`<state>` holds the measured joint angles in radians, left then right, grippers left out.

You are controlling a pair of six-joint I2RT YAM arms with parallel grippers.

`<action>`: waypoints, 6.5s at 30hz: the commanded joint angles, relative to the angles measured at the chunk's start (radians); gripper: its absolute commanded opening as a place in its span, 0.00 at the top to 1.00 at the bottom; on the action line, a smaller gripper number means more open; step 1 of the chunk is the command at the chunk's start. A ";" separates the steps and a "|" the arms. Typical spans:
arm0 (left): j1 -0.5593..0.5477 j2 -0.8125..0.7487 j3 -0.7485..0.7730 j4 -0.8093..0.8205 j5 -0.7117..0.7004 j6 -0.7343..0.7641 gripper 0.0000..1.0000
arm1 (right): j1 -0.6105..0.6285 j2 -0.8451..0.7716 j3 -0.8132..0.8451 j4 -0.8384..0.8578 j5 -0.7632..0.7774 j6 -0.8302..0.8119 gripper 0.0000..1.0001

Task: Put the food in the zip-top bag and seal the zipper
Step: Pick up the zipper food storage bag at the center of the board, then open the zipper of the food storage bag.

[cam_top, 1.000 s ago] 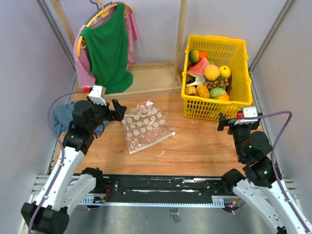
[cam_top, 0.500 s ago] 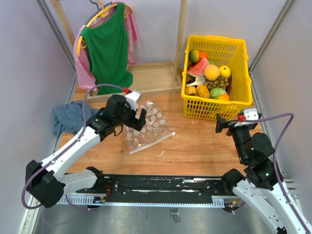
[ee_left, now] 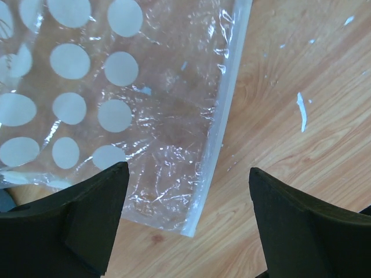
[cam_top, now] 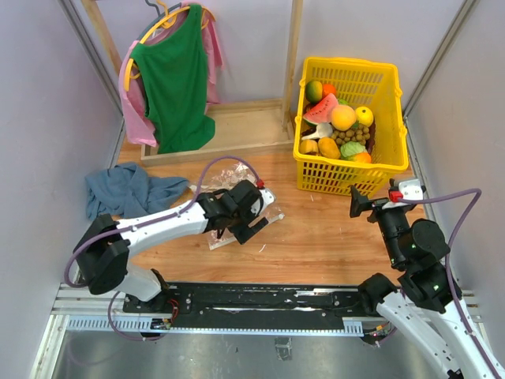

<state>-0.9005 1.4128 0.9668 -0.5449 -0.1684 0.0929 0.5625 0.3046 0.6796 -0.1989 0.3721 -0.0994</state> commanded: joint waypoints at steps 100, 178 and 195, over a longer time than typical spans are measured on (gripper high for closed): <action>-0.034 0.398 0.067 0.249 -0.654 -0.066 0.78 | 0.016 -0.009 0.016 0.015 -0.057 0.033 0.02; -0.029 -0.229 0.220 0.056 -0.296 -1.040 1.00 | 0.359 0.879 0.259 0.261 -0.212 0.314 0.50; -0.029 -0.277 0.312 -0.269 -0.383 -1.005 1.00 | 0.336 0.927 0.332 0.011 0.138 0.392 0.99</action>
<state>-0.9363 1.1763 1.2144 -0.6876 -0.4854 -0.9394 0.9089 1.2118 0.9623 -0.0853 0.3759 0.2409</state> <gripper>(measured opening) 0.011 0.015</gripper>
